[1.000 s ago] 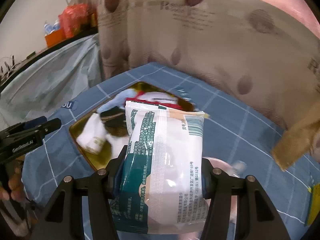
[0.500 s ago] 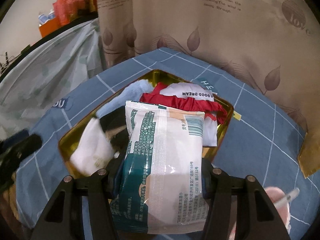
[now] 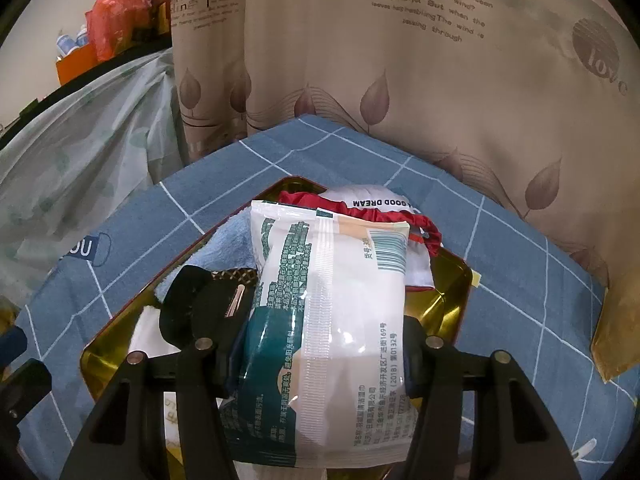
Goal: Organize soft objects
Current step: 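Lower the wipes pack into the tray and open the right gripper, then move the right gripper over the white 'Hygiene' pad packet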
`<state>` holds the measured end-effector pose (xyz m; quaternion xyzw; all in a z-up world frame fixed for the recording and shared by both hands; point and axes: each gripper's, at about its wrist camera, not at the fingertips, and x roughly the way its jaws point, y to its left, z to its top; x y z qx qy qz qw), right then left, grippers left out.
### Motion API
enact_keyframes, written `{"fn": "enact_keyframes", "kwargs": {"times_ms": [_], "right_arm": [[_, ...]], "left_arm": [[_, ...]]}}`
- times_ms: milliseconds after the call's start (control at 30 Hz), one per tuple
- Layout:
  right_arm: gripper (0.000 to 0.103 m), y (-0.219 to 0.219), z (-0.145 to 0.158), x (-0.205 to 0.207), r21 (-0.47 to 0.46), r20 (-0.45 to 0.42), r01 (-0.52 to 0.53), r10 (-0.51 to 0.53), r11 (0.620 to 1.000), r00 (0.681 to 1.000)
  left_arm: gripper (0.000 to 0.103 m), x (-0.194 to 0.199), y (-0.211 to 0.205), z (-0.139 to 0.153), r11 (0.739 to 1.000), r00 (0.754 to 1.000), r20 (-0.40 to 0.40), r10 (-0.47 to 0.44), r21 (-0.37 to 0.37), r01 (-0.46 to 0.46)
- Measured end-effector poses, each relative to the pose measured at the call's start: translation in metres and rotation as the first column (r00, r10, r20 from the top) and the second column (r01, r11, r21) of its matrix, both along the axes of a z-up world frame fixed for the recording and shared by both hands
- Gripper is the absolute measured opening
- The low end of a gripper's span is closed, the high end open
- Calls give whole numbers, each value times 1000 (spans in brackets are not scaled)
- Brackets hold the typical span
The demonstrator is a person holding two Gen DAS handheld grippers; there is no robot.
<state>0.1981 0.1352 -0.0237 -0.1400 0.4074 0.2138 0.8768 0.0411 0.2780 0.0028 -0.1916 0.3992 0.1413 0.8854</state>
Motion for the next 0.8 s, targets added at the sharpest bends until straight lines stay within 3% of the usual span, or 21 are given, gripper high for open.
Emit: {"fn": "enact_keyframes", "kwargs": {"times_ms": [233,367,467,700,800], "right_arm": [[58,-6,2,0,35,-30,2,-1,999,1000],[75,-14,12,-6,52,-11,12,-12,999,1000],[77,-21,28,-13,56,17,9,-10,998,1000],[82,-77,72,-49,117,72,14,-22,993,997],[83,-114,79,-64,99,94,40,-50,994,994]], "left_arm": [[60,0,0,-1,1000,1000,2,3,4,-3],[60,0,0,0,1000,1000,3,0,19,-1],[60,0,-1,1,1000,1000,7,-6,28,6],[60,-1,-3,3,999,1000,12,-15,46,14],[60,-1,-6,4,998,1000,14,-17,60,16]]}}
